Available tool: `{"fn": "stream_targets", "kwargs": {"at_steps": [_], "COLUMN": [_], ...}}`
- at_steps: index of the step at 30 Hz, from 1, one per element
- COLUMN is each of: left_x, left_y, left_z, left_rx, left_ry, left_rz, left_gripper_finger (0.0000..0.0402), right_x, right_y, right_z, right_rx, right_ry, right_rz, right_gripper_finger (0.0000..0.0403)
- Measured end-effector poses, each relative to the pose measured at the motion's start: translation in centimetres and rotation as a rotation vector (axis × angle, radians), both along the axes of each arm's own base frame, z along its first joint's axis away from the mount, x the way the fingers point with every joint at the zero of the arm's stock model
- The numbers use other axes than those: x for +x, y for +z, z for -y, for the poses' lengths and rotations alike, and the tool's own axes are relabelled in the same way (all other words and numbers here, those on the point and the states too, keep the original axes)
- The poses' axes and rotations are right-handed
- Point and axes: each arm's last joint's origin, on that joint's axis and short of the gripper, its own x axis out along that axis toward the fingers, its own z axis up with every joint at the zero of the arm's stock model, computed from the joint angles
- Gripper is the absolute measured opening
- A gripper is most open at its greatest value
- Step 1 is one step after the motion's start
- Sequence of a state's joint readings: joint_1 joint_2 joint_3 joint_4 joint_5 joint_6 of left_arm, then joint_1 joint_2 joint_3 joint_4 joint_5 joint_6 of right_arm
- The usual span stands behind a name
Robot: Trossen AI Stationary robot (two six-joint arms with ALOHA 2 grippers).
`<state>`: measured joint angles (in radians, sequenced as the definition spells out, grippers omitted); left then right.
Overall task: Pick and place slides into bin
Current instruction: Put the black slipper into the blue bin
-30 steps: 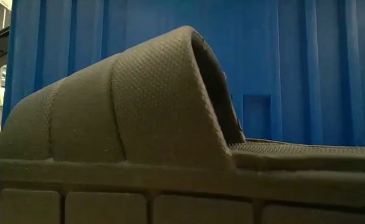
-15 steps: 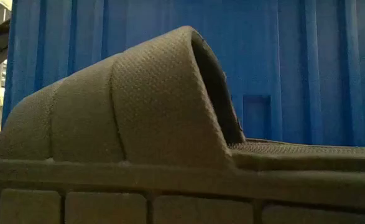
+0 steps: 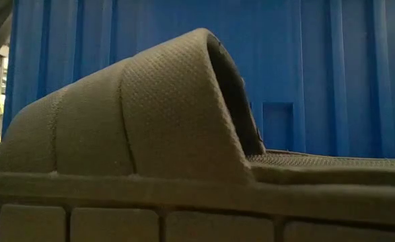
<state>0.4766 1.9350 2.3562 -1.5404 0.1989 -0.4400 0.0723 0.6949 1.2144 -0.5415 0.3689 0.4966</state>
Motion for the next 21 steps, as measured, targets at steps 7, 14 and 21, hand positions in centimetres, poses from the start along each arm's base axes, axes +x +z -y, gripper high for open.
{"fn": "stream_targets", "kwargs": {"at_steps": [7, 14, 21], "left_x": [-3.2, -7.1, -10.7], "left_y": [3.8, 7.4, 9.9], "left_z": [3.8, 7.8, 12.5], "left_rx": [0.081, 0.136, 0.179], "left_ry": [-0.056, -0.037, -0.038], "left_rz": [0.068, 0.183, 0.286], "left_gripper_finger": [0.0126, 0.0126, 0.0126], "right_x": [0.4, 1.3, 3.2], "right_y": [0.2, 0.6, 0.1], "right_z": [-0.2, -0.3, -0.4], "right_rx": [-0.044, -0.043, -0.046], "right_ry": [0.066, 0.063, 0.077], "right_rz": [0.003, 0.05, -0.008], "right_gripper_finger": [0.0261, 0.0261, 0.0261]}}
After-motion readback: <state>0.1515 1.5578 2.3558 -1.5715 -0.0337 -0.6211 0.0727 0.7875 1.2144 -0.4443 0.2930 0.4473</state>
